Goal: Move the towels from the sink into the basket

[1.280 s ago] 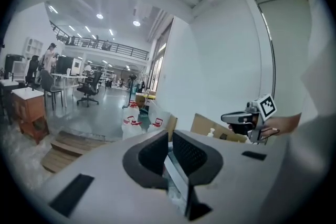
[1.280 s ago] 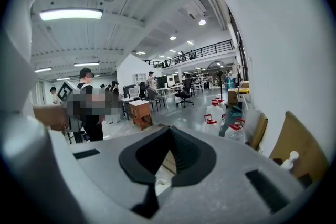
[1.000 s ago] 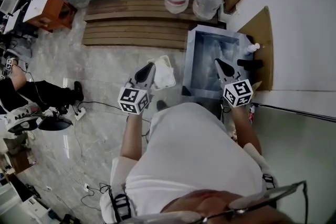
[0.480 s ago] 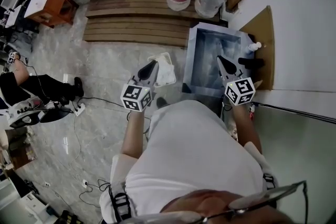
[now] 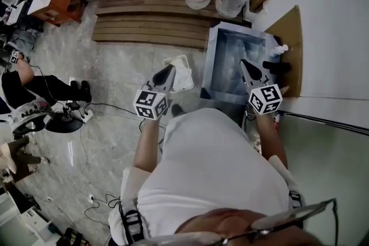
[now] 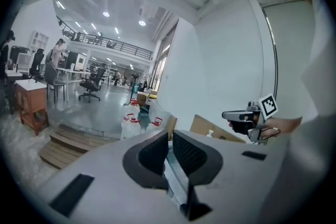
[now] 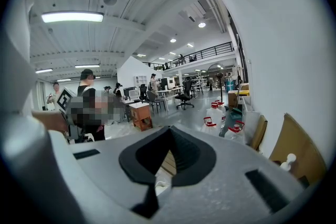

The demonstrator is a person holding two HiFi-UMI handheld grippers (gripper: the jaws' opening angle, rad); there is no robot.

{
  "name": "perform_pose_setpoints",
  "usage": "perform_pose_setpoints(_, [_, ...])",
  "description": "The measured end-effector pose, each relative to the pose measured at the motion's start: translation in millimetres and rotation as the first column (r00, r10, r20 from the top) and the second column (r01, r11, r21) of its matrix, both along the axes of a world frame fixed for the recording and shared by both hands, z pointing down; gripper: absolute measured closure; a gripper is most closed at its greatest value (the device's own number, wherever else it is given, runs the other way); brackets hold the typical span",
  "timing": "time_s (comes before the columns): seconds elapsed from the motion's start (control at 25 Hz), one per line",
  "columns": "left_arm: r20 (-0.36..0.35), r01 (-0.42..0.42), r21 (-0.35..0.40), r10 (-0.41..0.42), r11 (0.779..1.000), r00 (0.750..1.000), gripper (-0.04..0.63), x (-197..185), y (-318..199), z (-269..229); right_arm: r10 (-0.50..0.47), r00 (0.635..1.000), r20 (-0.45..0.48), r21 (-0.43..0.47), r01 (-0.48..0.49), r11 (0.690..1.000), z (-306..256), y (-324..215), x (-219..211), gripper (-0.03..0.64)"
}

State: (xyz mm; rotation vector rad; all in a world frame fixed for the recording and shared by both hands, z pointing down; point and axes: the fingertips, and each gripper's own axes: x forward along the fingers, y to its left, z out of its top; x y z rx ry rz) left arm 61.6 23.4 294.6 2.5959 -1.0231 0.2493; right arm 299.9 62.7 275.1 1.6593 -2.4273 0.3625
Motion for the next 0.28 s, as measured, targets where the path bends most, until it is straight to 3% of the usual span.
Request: perform_pose_setpoints(0.28, [0.003, 0.008, -0.005, -0.008, 1.000, 1.000, 0.566, -3.3, 4.4, 3.4, -0.007, 1.000, 0.002, -0.004, 0.007, 1.000, 4.1, 4.7, -3.3, 0.620])
